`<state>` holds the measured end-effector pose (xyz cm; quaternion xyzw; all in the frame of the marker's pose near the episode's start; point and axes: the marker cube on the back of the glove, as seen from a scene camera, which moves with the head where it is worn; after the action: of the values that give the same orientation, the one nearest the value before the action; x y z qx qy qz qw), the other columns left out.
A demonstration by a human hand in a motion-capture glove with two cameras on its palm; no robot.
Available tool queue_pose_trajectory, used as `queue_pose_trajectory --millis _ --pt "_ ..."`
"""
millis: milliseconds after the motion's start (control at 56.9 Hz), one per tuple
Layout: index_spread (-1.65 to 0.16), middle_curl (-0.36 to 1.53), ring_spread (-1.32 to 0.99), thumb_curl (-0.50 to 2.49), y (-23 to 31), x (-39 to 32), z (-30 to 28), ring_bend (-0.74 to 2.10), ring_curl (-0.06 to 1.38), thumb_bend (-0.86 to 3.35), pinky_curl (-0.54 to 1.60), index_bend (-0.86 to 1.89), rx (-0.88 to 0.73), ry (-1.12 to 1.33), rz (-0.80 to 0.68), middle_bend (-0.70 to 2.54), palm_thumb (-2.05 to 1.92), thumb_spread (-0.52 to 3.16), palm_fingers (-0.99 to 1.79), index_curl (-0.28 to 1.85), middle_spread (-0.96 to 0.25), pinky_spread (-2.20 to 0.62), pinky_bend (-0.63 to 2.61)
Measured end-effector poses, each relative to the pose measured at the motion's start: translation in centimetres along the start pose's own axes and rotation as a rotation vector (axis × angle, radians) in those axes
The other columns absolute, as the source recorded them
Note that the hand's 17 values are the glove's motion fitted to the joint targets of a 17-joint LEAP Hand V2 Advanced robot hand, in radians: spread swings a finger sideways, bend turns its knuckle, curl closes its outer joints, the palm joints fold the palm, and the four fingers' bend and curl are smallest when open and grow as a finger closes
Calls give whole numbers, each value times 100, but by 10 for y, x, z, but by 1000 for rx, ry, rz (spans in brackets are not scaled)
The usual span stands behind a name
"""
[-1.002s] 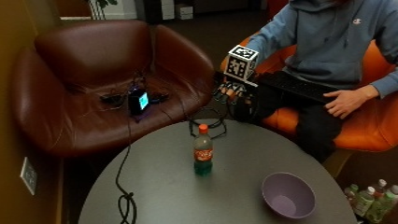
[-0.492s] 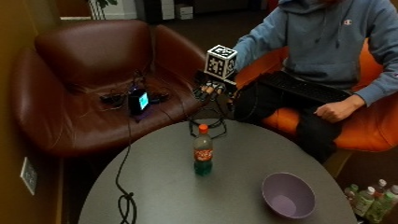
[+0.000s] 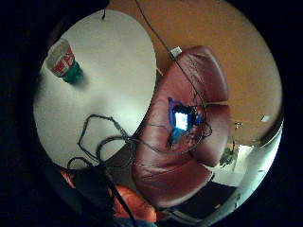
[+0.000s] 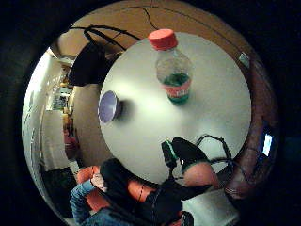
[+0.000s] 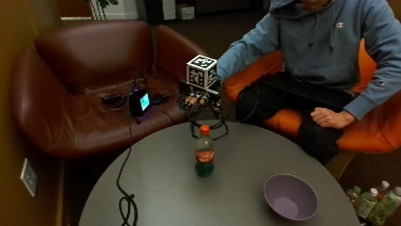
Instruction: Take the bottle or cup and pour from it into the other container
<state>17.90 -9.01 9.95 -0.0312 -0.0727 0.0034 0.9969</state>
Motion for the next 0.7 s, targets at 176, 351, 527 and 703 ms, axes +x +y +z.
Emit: queue_pose_trajectory --millis 176,351,527,703 --pt "-39 33 -5 36 -13 20 13 37 29 -3 35 13 -29 -38 -61 20 63 91 8 21 -6 22 47" --pt "-39 33 -5 36 -28 30 36 37 29 -3 35 12 -52 -258 -89 20 63 90 6 20 -7 22 48" --pt "-39 34 -7 37 -43 23 77 38 29 -3 35 12 -98 -567 -73 21 66 89 8 20 -8 22 47" --pt "-39 34 -9 37 -56 9 114 39 29 -3 35 12 -104 -876 -59 22 69 87 10 19 -9 21 47"
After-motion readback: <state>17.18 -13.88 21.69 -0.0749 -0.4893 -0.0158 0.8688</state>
